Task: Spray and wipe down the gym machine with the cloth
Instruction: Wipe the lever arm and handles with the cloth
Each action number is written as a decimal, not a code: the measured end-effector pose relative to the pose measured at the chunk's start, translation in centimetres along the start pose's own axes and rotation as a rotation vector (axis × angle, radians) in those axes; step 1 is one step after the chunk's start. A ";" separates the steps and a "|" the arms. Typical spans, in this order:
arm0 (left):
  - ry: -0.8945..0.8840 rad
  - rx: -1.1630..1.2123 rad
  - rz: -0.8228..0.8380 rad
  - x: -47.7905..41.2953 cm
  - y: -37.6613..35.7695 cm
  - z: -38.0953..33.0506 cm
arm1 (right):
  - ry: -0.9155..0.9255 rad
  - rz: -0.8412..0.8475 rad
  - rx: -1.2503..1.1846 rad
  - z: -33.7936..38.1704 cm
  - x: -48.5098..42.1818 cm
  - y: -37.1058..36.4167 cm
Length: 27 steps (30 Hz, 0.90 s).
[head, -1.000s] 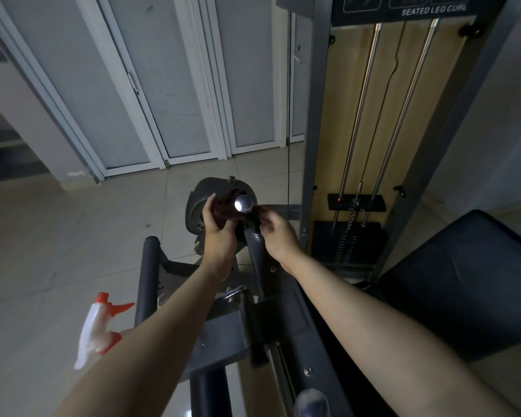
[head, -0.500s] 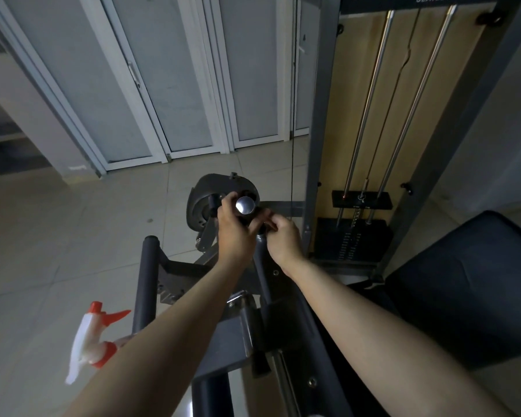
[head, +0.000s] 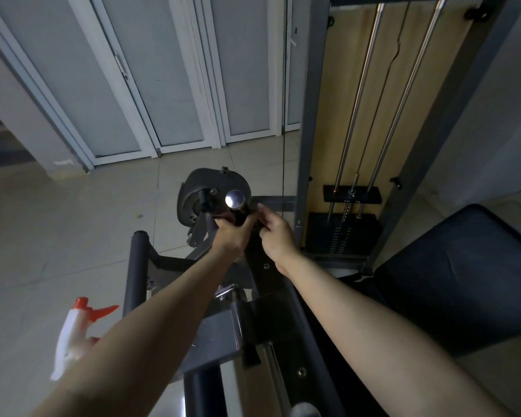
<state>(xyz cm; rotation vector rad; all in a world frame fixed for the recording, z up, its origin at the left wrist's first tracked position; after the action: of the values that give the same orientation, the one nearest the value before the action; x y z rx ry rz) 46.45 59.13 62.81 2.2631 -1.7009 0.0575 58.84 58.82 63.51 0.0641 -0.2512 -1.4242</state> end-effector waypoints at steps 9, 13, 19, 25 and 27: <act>0.117 0.134 0.156 4.9 -1.8 1.2 | -0.064 0.034 -0.169 -3.3 2.9 0.5; 0.147 0.108 0.199 4.4 -1.7 1.0 | -0.114 -0.134 -0.029 -3.7 1.7 1.8; 0.059 -0.243 0.033 1.6 -0.6 2.9 | -0.239 -0.501 -0.225 -4.7 -1.1 5.7; 0.104 -0.427 0.119 -1.5 -2.9 5.3 | -0.068 -0.076 0.168 -5.3 -4.6 1.6; 0.109 -0.464 0.144 -1.9 -3.0 5.1 | 0.000 -0.017 0.290 -5.1 -5.9 0.9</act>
<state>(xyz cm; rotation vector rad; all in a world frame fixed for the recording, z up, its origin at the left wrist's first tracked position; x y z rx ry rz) 47.94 60.31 56.91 1.7681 -1.6170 -0.1628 60.00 64.19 57.98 0.3040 -0.4572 -1.3960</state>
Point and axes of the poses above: each hand's wrist, its own x-axis away from the middle knuckle, its own y-axis out of the back of the hand, z = x × y, the point moved 3 cm from there along -x, towards the middle knuckle, and after that the axes turned 7 degrees about x, right-handed, at the moved point
